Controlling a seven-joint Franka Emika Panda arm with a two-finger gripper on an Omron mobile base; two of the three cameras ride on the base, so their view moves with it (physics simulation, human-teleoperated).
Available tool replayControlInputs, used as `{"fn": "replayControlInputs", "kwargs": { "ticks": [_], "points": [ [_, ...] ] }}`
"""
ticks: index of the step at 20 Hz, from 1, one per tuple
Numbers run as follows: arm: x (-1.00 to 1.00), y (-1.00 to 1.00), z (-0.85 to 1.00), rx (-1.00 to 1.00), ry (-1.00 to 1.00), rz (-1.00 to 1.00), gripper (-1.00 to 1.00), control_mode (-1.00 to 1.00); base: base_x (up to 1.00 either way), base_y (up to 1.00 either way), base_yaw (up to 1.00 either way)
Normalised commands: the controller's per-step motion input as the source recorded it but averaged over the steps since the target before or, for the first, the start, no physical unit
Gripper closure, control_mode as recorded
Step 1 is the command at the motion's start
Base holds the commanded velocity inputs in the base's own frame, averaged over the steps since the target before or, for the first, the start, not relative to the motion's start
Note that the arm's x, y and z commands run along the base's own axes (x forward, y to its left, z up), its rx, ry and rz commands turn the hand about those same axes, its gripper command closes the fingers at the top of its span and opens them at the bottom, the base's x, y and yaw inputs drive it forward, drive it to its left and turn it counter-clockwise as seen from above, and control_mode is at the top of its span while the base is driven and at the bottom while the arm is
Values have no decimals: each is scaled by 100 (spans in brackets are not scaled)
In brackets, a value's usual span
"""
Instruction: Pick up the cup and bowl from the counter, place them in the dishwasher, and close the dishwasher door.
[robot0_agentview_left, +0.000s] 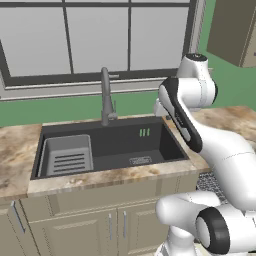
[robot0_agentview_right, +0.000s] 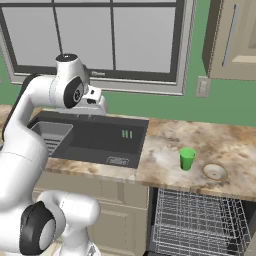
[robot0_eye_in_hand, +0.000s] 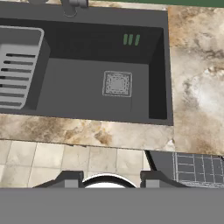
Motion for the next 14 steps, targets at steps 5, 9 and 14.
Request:
{"fn": "replayControlInputs", "kwargs": {
  "ticks": [5,9,14],
  "points": [
    [0,-12,0,0,0,0,-100,-100,0,0,0],
    [0,-25,-1,0,0,0,-100,-100,0,0,0],
    [0,-24,-13,-2,0,0,-100,-100,0,0,0]
  ]
}}
